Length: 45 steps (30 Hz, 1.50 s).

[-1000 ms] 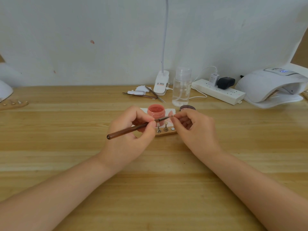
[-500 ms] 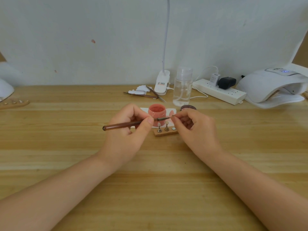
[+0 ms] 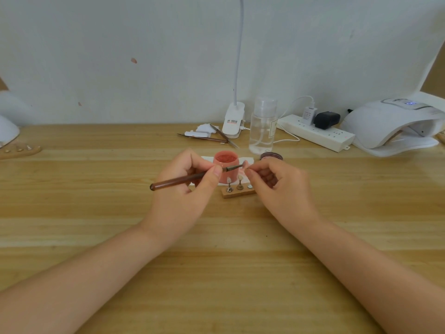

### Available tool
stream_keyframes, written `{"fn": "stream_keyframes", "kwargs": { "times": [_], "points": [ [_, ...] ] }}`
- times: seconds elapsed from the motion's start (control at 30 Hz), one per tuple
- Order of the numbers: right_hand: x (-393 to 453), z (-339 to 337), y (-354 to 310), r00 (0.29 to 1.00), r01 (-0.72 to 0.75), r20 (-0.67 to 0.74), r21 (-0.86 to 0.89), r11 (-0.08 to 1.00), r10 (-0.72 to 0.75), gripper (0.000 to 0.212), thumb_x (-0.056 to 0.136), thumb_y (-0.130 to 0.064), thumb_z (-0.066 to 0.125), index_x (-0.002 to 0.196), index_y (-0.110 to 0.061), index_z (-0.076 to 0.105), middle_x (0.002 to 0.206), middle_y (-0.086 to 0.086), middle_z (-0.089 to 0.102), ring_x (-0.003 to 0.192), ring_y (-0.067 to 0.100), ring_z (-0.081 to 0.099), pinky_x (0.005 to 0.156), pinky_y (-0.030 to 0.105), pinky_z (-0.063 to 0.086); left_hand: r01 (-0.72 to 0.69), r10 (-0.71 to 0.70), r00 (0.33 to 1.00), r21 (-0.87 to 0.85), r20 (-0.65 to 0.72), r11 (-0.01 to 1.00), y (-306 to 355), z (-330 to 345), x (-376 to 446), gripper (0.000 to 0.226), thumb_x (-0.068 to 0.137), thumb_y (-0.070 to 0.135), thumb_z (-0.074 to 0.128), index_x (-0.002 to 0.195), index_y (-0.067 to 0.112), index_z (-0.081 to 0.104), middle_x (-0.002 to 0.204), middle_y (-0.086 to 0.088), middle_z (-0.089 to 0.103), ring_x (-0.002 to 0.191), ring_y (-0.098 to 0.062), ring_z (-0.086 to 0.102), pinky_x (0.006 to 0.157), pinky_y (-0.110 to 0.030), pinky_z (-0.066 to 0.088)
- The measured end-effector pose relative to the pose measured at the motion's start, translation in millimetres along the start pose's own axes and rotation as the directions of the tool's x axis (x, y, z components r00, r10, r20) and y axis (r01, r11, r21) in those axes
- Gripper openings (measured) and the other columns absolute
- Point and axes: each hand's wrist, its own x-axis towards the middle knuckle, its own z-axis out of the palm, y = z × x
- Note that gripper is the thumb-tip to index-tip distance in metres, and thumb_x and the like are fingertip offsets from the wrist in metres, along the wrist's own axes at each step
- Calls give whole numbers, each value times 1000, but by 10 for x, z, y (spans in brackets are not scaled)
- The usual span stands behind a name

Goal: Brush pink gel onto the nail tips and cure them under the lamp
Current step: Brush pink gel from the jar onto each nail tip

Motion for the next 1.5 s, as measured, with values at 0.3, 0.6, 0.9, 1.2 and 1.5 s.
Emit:
{"fn": "stream_keyframes", "kwargs": {
  "times": [0.3,0.6,0.9,1.2,1.5],
  "points": [
    [2,-9,-26,1000,-18,12,27,999,18,6,86,-13,67,88,-10,72,72,-7,65,71,6,59,66,15,49,-27,22,998,-86,-53,996,13,-1,6,14,87,21,64,77,18,55,67,17,65,64,3,57,62,-13,45],
    [-6,-13,-17,999,-25,28,57,998,23,5,86,-14,67,88,-13,72,72,-11,65,70,3,60,65,11,48,60,-69,996,-166,-53,984,39,29,24,17,79,29,60,79,12,57,64,12,66,59,3,58,59,-11,46],
    [-3,-13,-9,999,-26,26,64,998,25,5,86,-12,67,87,-12,72,71,-10,64,69,4,59,64,12,47,48,-54,998,-186,-29,981,22,-7,10,15,81,19,61,71,11,53,57,7,59,56,0,52,57,-13,44],
    [0,0,-8,1000,-8,-4,61,998,9,4,85,-11,69,83,-13,71,70,-9,65,67,6,60,64,19,50,-61,62,998,5,-8,998,-9,22,-3,12,87,19,66,80,24,58,78,20,65,70,3,58,63,-10,44],
    [6,4,2,1000,1,-13,34,999,0,3,85,-11,69,84,-10,71,71,-5,66,67,8,60,65,24,51,-118,118,992,-10,49,993,-3,3,-23,11,81,16,64,75,13,56,68,20,61,60,1,52,58,-8,39]
  ]
}}
